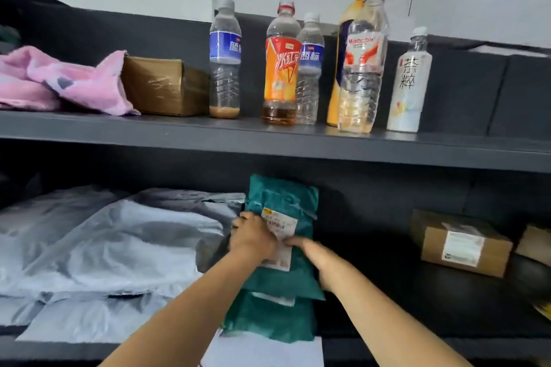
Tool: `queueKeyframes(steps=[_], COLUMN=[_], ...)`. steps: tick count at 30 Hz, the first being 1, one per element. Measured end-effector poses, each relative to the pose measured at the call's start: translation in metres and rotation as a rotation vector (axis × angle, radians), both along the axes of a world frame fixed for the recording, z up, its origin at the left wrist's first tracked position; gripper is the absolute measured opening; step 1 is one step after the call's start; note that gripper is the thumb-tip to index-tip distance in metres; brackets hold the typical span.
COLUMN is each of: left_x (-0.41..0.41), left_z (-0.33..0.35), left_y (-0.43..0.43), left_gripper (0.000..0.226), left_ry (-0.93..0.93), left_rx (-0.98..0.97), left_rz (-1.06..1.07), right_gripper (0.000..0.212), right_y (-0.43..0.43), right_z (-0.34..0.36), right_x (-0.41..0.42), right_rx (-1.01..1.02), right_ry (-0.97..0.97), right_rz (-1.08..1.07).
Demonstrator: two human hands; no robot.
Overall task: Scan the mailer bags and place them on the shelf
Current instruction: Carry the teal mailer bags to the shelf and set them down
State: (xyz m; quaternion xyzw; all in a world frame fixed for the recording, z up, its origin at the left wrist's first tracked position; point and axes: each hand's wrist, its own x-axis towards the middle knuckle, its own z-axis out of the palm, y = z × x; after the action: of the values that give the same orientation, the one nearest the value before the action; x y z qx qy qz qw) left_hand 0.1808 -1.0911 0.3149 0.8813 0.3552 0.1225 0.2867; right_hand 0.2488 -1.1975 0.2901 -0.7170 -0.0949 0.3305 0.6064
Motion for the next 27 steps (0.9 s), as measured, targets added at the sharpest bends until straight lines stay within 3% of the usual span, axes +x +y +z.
queueKeyframes(steps=[3,5,8,12,15,17,20,23,27], left_x=[0.003,0.003,-0.006,-0.03,-0.068,-0.108,-0.187,-0.281,-0.416], left_z=[-0.019,-0.03,-0.034,-0.013,0.01,0.017,0.02,0.023,0.015], left_y=[-0.012,-0.017,-0.017,-0.033,-0.056,-0.064,-0.052,-0.019,0.057], left_gripper=[0.108,0.1,0.088,0.072,0.057,0.05,0.035,0.026,0.039], left_ry=[0.154,0.172,0.131,0.069,0.054,0.022,-0.109,-0.171,-0.053], left_rx=[0.147,0.29,0.472,0.619,0.702,0.75,0.832,0.923,0.972], left_rz=[0.011,0.01,-0.04,-0.196,-0.303,-0.325,-0.314,-0.29,-0.132], right_gripper=[0.015,0.014,0.029,0.055,0.038,0.022,0.029,0.031,0.032], right_y=[0.018,0.017,0.009,0.006,0.004,0.002,0.001,0.009,0.061], right_z=[-0.015,-0.019,-0.014,0.004,0.022,0.033,0.047,0.057,0.056], right_x=[0.01,0.012,0.013,-0.002,-0.041,-0.079,-0.145,-0.218,-0.314], right_rx=[-0.059,-0.068,-0.032,-0.134,-0.083,0.044,0.096,0.064,0.013], right_ry=[-0.094,-0.149,-0.223,-0.509,-0.635,-0.687,-0.884,-1.045,-1.077], right_rz=[0.043,0.012,-0.071,-0.123,-0.203,-0.282,-0.362,-0.258,-0.01])
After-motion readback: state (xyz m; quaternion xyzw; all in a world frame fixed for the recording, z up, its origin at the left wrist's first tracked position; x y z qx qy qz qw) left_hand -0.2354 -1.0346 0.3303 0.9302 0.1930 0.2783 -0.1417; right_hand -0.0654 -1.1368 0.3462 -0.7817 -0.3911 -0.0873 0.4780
